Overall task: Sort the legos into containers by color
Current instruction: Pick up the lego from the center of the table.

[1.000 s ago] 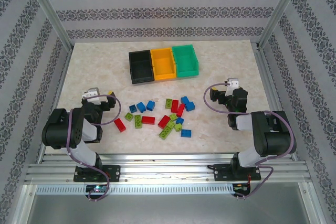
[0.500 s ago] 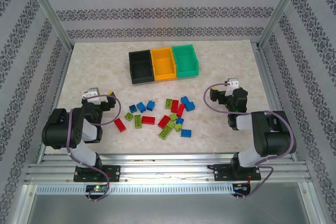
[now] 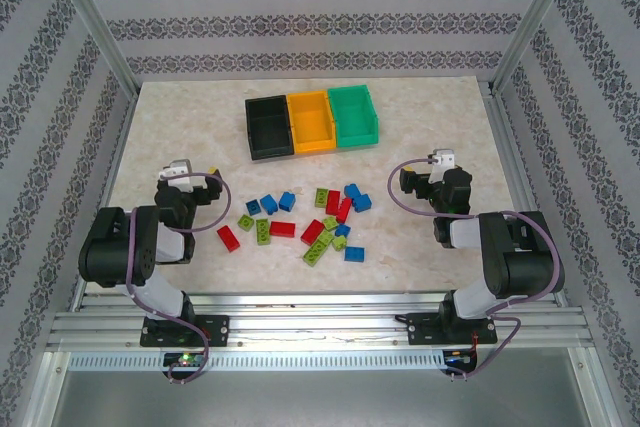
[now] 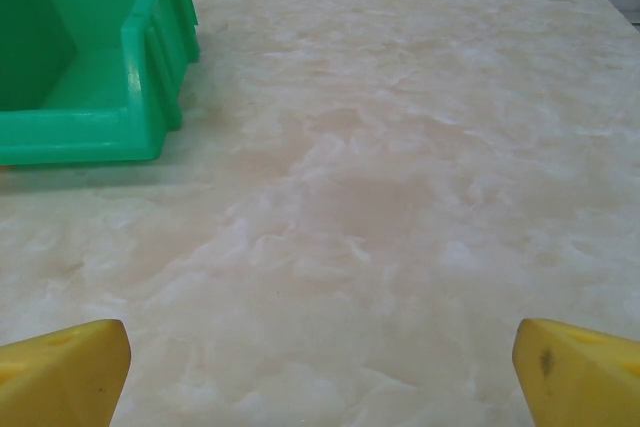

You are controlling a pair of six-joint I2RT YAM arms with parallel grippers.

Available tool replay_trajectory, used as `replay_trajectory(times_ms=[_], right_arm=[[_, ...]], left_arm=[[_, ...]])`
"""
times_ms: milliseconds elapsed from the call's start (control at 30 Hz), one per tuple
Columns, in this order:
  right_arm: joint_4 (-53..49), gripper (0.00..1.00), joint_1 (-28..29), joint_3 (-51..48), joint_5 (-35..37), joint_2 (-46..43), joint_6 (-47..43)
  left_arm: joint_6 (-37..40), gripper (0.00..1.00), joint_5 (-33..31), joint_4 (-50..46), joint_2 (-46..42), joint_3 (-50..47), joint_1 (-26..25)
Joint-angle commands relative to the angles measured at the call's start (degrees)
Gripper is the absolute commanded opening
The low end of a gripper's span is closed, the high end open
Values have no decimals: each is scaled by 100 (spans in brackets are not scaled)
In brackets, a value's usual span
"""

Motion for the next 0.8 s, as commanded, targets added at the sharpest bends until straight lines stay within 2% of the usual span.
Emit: replay_trajectory(times_ms=[0, 133, 233, 300, 400, 500, 600, 633, 700, 767], right_arm=[[73, 98, -14, 72, -152, -285, -142], [-980, 98, 99, 254, 30, -1179, -223], [-1203, 98, 100, 137, 134, -1808, 33], [-1397, 98, 93, 104, 84, -2179, 407], [-1952, 98, 61, 218, -230, -2567, 1156], [-2761, 98, -5, 507, -774, -2721, 2064], [-3329, 98, -3, 976, -1926, -2412, 2681], [-3566, 98, 17, 1149, -2192, -2238, 2858], [-4010, 98, 126, 1457, -2700, -1823, 3109], [-4380, 92, 315, 1696, -2974, -1438, 3195]], left_arm=[[68, 100, 27, -34, -76, -64, -33], [98, 100, 27, 489, -272, -408, -35], [74, 100, -64, -14, -1050, -526, -35], [-57, 100, -168, -1177, -2019, -387, -35], [-410, 99, -287, -3888, -3414, 409, -35], [-912, 99, -375, -5508, -4197, 1043, -28], [-1781, 99, -648, -6660, -4794, 1415, 9], [-1998, 99, -539, -6924, -4919, 1499, 65], [-2217, 99, 242, -7506, -4989, 1819, 196], [-2214, 99, 889, -8229, -4779, 2272, 209]])
